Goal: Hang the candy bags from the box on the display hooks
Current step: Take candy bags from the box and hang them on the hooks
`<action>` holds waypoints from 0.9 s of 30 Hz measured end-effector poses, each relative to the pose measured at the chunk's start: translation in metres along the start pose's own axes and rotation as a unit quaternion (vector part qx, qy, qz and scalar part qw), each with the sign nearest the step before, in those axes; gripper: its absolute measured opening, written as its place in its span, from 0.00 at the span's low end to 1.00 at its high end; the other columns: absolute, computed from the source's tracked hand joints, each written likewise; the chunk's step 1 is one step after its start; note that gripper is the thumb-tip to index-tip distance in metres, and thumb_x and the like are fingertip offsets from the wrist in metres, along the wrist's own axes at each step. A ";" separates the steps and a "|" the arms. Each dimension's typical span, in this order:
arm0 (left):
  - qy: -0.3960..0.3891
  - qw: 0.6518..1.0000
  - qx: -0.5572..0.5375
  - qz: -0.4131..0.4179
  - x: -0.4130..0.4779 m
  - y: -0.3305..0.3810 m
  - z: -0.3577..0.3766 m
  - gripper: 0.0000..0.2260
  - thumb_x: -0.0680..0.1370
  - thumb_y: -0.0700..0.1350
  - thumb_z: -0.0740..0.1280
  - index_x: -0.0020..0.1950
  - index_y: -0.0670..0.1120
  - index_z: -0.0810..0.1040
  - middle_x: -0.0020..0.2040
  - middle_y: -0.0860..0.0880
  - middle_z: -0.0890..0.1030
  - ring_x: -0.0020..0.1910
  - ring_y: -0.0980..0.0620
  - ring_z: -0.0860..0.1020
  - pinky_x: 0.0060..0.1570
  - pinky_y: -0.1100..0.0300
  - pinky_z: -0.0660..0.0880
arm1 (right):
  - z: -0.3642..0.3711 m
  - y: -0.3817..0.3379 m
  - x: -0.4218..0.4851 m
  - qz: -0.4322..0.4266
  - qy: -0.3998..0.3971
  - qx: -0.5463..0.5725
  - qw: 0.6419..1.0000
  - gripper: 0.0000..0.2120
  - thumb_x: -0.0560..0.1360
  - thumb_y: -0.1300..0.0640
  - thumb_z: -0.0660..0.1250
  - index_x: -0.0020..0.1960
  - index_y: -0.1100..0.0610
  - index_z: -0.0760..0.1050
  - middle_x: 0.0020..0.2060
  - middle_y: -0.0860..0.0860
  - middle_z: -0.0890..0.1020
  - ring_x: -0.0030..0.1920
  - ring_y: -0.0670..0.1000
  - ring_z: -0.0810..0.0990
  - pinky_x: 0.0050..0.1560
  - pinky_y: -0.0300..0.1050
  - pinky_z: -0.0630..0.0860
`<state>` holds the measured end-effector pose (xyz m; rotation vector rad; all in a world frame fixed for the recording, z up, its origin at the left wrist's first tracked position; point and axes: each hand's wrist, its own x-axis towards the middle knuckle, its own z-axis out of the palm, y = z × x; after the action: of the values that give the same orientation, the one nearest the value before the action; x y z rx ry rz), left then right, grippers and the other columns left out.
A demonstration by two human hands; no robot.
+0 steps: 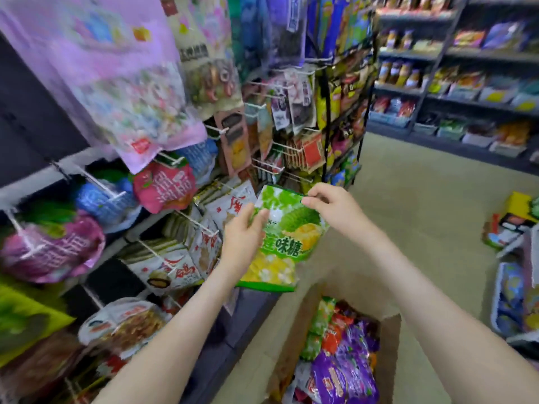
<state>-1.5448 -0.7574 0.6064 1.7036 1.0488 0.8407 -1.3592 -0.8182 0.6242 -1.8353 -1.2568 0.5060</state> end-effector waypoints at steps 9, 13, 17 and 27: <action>0.245 0.958 -0.125 0.078 0.000 0.060 -0.133 0.11 0.78 0.54 0.64 0.47 0.47 0.76 0.44 0.49 0.80 0.45 0.46 0.77 0.48 0.46 0.72 | 0.046 -0.136 0.036 -0.003 -0.078 0.238 0.968 0.16 0.74 0.43 0.66 0.56 0.52 0.74 0.54 0.46 0.80 0.55 0.46 0.78 0.60 0.47 0.74; 0.322 0.928 -0.155 0.108 -0.009 0.075 -0.182 0.16 0.82 0.49 0.60 0.34 0.51 0.67 0.31 0.57 0.67 0.36 0.51 0.66 0.38 0.53 0.65 | 0.081 -0.194 0.039 -0.075 -0.112 0.292 0.947 0.15 0.79 0.49 0.61 0.43 0.56 0.81 0.46 0.49 0.84 0.49 0.46 0.81 0.56 0.44 0.74; 0.366 0.909 -0.153 0.131 -0.014 0.085 -0.224 0.18 0.82 0.51 0.59 0.34 0.50 0.58 0.32 0.51 0.59 0.34 0.50 0.58 0.34 0.54 0.57 | 0.114 -0.246 0.046 -0.092 -0.090 0.347 0.929 0.22 0.80 0.51 0.60 0.52 0.72 0.74 0.42 0.59 0.81 0.45 0.55 0.80 0.53 0.51 0.76; 0.391 0.909 -0.126 0.073 0.005 0.105 -0.297 0.45 0.64 0.70 0.63 0.67 0.37 0.69 0.66 0.37 0.72 0.66 0.39 0.72 0.63 0.38 0.70 | 0.151 -0.320 0.073 -0.149 -0.079 0.338 0.926 0.20 0.77 0.49 0.63 0.44 0.69 0.72 0.36 0.56 0.74 0.37 0.54 0.72 0.41 0.50 0.68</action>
<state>-1.7737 -0.6681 0.8031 1.2337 1.2544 1.7627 -1.6170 -0.6426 0.8067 -1.0224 -1.2345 0.8078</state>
